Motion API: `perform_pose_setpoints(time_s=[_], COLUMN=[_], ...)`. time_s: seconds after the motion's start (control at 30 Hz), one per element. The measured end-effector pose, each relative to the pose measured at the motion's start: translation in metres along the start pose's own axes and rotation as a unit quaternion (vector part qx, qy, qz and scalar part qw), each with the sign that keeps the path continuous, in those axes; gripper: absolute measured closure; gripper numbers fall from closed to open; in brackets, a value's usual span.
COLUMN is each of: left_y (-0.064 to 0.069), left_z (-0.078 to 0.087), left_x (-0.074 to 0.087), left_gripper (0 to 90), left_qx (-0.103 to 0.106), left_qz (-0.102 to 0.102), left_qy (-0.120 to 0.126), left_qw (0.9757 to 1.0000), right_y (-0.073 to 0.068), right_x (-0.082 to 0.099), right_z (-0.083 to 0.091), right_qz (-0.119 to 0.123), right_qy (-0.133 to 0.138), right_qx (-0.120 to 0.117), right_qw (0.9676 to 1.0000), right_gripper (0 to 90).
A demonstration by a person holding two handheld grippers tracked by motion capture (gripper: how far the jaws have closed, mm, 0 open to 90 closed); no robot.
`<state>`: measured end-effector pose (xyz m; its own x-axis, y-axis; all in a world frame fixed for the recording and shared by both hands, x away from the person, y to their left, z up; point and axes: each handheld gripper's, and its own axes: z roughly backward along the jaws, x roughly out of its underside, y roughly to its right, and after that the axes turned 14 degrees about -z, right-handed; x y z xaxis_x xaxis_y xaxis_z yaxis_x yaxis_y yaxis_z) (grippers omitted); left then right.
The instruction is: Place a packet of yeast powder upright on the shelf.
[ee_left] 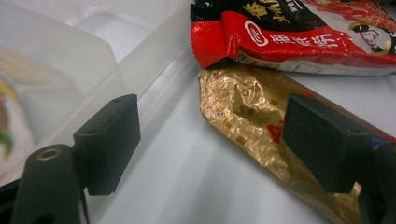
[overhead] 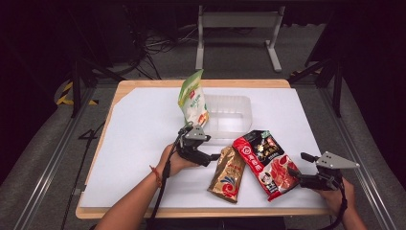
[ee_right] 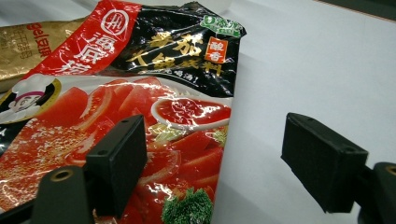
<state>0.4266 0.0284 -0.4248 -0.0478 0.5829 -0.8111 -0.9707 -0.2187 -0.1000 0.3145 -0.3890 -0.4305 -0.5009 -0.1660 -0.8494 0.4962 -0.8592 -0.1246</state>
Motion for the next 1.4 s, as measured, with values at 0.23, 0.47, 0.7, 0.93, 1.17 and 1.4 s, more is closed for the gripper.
perform_pose_setpoints(time_s=[0.23,0.47,0.7,0.93,1.17,1.4], left_y=[-0.002,-0.004,-0.007,-0.006,-0.003,-0.006], left_z=[-0.024,-0.040,-0.044,-0.049,-0.055,-0.051], left_x=[-0.003,-0.005,-0.004,-0.004,-0.009,-0.006], left_gripper=[17.5,16.4,16.6,16.5,16.3,41.2], left_qx=[0.017,0.044,0.072,0.105,0.122,0.124], left_qz=[-0.008,0.004,0.028,0.040,0.038,0.075], left_qy=[-0.028,-0.037,-0.033,-0.034,-0.046,-0.030], left_qw=[0.9994,0.9983,0.9965,0.9931,0.9907,0.9890], right_y=[0.001,0.000,0.000,0.000,-0.001,-0.001], right_x=[0.001,0.001,0.001,0.001,0.001,0.001], right_z=[0.001,0.001,0.000,0.000,-0.001,-0.001], right_qz=[-0.002,-0.001,-0.002,0.000,-0.001,-0.003], right_qy=[0.000,-0.002,-0.003,-0.004,-0.005,-0.006], right_qx=[0.000,0.001,-0.001,-0.002,-0.003,-0.003], right_qw=[1.0000,1.0000,1.0000,1.0000,1.0000,1.0000], right_gripper=[22.6,22.6,22.6,22.6,22.6,22.6])
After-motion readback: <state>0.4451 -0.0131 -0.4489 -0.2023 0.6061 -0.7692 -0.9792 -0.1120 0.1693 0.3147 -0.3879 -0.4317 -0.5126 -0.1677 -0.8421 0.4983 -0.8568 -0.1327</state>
